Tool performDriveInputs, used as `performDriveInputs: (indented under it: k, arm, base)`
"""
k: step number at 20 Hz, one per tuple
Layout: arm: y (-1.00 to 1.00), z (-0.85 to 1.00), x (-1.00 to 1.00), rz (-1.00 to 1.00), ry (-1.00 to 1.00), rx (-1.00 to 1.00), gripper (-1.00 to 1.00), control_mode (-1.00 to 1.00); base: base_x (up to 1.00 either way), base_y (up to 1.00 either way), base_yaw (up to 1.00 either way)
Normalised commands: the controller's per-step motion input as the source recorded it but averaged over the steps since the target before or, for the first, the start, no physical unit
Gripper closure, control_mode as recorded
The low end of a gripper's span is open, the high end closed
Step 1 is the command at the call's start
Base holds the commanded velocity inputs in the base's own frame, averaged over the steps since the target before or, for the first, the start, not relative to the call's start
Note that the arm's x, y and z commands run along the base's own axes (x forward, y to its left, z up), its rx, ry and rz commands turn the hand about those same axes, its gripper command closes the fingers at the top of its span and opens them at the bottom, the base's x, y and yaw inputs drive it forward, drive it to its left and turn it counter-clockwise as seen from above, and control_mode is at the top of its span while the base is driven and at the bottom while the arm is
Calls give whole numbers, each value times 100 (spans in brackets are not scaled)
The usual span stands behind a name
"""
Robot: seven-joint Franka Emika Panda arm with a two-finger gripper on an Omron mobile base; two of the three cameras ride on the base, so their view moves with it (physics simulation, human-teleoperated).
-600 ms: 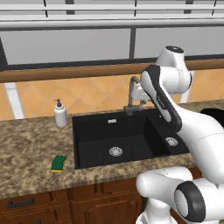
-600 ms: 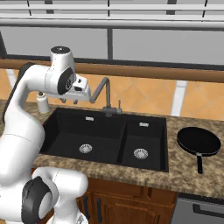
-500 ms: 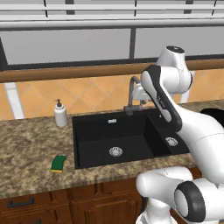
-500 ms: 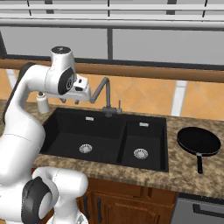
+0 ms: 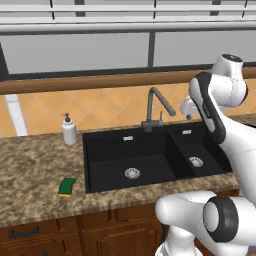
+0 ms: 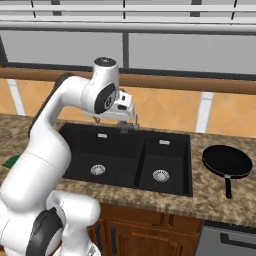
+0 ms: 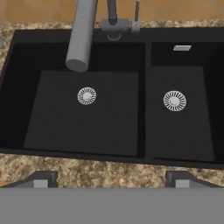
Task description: Pick the pan and sponge and place them into the sink. Then turn on the water.
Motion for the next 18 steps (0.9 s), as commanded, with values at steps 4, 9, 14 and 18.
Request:
performDriveInputs:
  k: [4,9,14,18]
  arm:
    - [-100,-6,0,-6,6,0,-100,-100]
    - [-100,-22,10,-15,13,-2,-100,-100]
    - [-100,-49,27,-15,14,-7,-100,-100]
    - [-100,-59,51,-11,12,-8,-100,-100]
  base:
    - [0,0,0]
    - [0,0,0]
    - [0,0,0]
    - [0,0,0]
